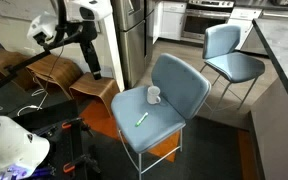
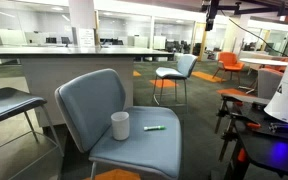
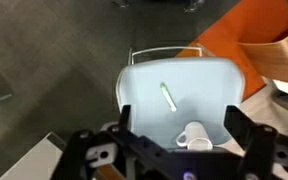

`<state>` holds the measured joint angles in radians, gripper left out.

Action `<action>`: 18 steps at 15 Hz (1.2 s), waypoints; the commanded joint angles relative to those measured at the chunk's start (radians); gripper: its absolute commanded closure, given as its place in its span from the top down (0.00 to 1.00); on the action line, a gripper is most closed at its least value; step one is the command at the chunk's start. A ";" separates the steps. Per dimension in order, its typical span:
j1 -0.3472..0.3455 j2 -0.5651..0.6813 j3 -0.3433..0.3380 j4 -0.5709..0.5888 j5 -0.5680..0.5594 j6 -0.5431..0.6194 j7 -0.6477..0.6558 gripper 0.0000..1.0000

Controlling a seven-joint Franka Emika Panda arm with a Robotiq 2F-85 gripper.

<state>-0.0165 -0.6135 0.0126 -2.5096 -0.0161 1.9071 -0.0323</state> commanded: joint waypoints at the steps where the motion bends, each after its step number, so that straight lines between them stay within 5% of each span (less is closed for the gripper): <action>1: 0.008 0.000 -0.006 0.002 -0.004 -0.003 0.004 1.00; 12: 0.008 0.000 -0.006 0.002 -0.004 -0.003 0.004 1.00; 18: 0.022 0.181 -0.019 0.044 0.021 0.053 -0.031 1.00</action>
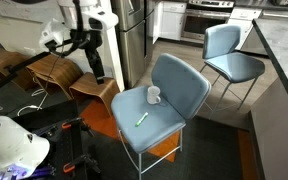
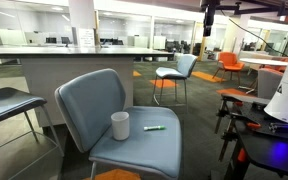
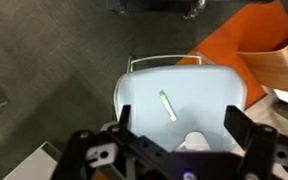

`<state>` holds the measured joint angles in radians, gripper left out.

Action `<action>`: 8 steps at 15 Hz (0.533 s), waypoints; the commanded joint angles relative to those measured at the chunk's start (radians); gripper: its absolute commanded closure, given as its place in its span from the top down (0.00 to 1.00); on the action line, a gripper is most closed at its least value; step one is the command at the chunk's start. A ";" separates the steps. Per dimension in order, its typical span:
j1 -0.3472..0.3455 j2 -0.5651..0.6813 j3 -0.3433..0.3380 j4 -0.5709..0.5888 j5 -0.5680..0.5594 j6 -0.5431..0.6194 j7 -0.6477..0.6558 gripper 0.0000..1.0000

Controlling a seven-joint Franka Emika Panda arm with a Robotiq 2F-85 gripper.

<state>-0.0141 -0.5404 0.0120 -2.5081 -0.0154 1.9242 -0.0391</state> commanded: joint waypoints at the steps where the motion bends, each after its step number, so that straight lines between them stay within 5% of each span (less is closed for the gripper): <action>1: 0.023 0.150 -0.019 0.052 0.026 0.066 -0.030 1.00; 8: 0.048 0.574 0.008 0.236 0.145 0.349 0.030 1.00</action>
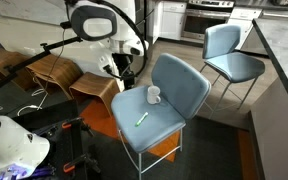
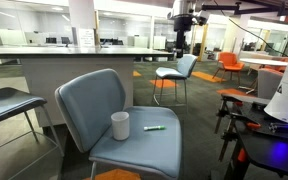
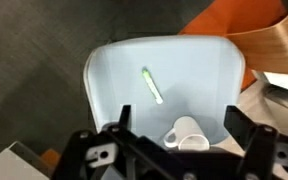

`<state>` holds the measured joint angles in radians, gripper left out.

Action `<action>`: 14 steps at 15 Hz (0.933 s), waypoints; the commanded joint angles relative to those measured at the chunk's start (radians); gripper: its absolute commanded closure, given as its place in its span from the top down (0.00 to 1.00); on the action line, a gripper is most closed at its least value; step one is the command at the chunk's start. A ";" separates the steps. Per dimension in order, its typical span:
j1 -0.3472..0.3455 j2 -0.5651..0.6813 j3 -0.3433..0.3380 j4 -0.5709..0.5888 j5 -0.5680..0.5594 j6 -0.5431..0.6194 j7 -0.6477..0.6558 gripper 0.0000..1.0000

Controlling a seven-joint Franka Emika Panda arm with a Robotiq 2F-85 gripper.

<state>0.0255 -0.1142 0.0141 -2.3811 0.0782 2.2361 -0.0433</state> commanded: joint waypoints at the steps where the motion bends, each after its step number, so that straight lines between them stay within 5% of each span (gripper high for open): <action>1: 0.011 0.208 0.014 0.152 0.063 0.046 0.071 1.00; 9: 0.162 0.608 -0.010 0.493 0.012 0.095 0.663 1.00; 14: 0.222 0.750 -0.058 0.594 0.056 0.134 0.916 1.00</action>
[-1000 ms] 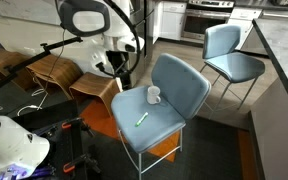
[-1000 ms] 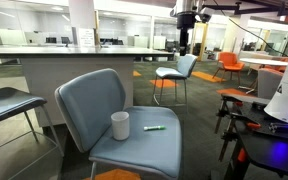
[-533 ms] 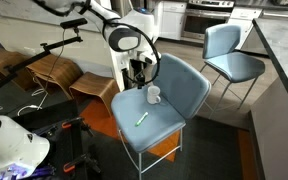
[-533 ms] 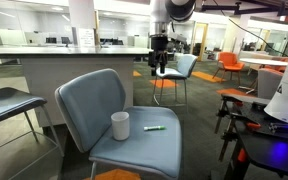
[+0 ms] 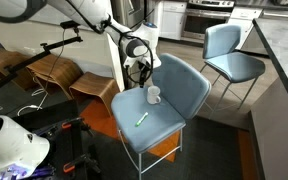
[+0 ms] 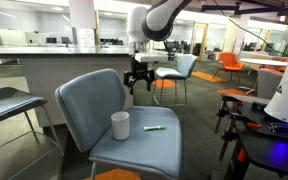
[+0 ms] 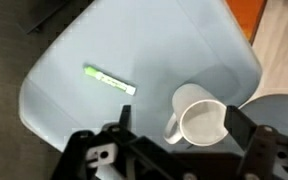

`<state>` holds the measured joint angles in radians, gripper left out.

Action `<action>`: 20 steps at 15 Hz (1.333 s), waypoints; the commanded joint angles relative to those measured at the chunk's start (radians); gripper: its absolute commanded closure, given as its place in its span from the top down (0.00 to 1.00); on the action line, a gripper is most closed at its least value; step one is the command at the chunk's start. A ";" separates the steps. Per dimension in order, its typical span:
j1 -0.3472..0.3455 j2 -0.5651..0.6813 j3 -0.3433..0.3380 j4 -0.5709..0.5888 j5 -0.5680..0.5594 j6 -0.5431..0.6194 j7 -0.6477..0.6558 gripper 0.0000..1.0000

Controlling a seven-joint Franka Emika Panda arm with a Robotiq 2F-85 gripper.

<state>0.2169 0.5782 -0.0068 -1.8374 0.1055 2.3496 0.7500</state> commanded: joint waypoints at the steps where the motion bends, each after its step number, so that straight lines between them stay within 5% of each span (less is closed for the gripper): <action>1: 0.033 0.083 -0.040 0.064 0.041 0.036 0.165 1.00; 10: -0.004 0.282 -0.018 0.189 0.134 0.166 0.165 1.00; 20: -0.019 0.423 -0.009 0.329 0.179 0.145 0.159 0.95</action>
<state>0.2006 0.9675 -0.0210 -1.5557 0.2590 2.5108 0.9122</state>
